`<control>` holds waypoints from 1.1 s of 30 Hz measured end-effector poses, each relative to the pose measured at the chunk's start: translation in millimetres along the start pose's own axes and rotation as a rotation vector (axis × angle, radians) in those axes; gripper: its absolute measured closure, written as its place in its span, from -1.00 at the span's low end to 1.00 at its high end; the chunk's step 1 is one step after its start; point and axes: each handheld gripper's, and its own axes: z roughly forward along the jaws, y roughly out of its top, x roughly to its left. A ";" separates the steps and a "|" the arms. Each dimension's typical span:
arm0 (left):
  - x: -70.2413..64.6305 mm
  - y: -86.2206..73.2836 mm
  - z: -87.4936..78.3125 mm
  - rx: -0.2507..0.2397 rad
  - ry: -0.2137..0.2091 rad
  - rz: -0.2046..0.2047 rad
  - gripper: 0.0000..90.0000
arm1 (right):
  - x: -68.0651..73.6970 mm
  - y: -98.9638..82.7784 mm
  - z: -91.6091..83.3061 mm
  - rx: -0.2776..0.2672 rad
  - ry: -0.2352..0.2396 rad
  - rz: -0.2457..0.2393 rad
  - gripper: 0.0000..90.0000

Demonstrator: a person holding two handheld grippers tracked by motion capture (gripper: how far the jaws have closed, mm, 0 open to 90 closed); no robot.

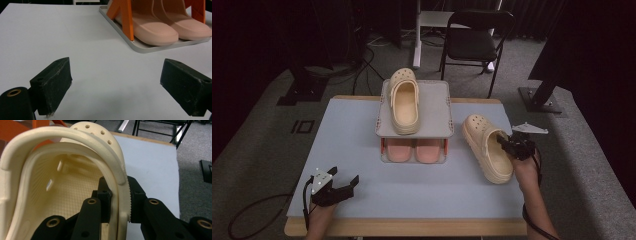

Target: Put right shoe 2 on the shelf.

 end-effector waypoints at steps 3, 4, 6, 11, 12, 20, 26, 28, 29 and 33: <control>-0.3 0.2 0.2 -0.002 -0.002 -0.001 -0.78 | 0.2 8.8 -4.7 -0.011 -0.003 0.005 0.69; -0.4 0.3 0.1 -0.003 -0.002 -0.001 -0.78 | 0.6 11.0 -5.8 -0.012 -0.006 0.003 0.69; -0.5 0.4 0.1 -0.003 -0.001 -0.002 -0.78 | 1.6 16.9 -8.7 -0.020 -0.008 -0.005 0.69; 0.0 0.3 -0.3 -0.005 -0.002 -0.005 -0.78 | 4.5 32.4 -15.6 -0.031 -0.010 -0.010 0.70; 0.1 0.3 -0.2 -0.004 -0.002 -0.005 -0.78 | 5.1 34.6 -16.6 -0.032 -0.010 -0.011 0.70; 0.3 0.1 0.0 -0.003 -0.003 -0.007 -0.78 | 10.4 58.4 -27.1 -0.064 -0.001 -0.011 0.70; 0.2 0.6 -0.6 -0.007 -0.004 -0.007 -0.78 | 19.6 77.0 -28.5 -0.065 0.002 -0.014 0.70; 0.6 0.3 -1.0 -0.010 -0.003 -0.015 -0.78 | 22.2 81.2 -28.2 -0.072 0.009 -0.014 0.70; 0.9 0.3 -1.1 -0.008 -0.003 -0.015 -0.78 | 24.1 83.8 -27.8 -0.077 0.014 -0.015 0.69; 1.3 0.3 -1.2 -0.005 -0.004 -0.012 -0.78 | 30.7 91.1 -25.2 -0.082 0.014 -0.011 0.70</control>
